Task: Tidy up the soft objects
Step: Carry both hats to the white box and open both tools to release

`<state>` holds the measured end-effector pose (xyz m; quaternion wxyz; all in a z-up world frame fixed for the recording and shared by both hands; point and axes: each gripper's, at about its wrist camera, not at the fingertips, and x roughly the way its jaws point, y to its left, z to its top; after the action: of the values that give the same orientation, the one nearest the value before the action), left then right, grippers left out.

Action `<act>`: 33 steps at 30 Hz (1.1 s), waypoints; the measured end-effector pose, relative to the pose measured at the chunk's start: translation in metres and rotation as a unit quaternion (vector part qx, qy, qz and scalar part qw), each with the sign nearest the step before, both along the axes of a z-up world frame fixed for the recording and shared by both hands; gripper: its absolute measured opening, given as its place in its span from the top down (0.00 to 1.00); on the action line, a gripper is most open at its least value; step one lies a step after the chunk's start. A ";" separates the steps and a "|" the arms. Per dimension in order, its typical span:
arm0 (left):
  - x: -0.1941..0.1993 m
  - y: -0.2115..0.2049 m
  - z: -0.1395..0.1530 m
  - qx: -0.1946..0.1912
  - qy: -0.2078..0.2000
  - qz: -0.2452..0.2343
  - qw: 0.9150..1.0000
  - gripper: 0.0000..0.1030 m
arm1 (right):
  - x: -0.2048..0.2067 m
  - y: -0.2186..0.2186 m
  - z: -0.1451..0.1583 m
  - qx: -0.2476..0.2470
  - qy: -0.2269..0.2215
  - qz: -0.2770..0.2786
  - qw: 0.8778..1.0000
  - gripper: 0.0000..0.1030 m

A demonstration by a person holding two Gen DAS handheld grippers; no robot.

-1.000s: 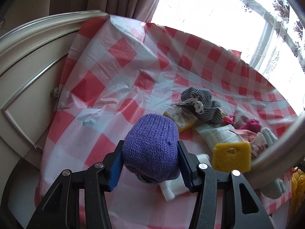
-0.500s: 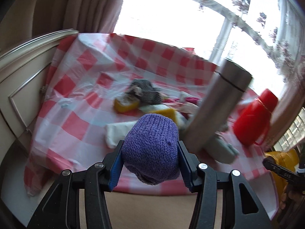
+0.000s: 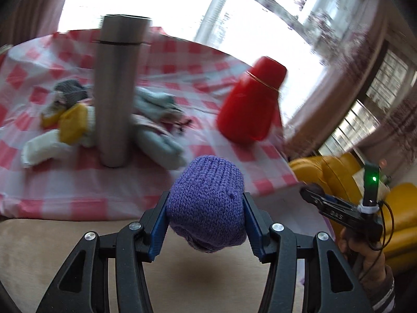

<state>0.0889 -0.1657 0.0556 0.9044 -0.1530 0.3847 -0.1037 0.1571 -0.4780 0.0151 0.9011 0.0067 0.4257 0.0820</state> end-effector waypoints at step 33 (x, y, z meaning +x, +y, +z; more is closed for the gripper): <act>0.004 -0.082 -0.003 -0.012 0.010 -0.086 0.996 0.25 | -0.023 -0.006 0.034 -0.045 -0.120 -0.060 0.990 0.06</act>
<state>0.0927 -0.2479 0.0528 0.8863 -0.1311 0.4041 -0.1841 0.1338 -0.4838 0.0489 0.9483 -0.0180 0.3166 0.0087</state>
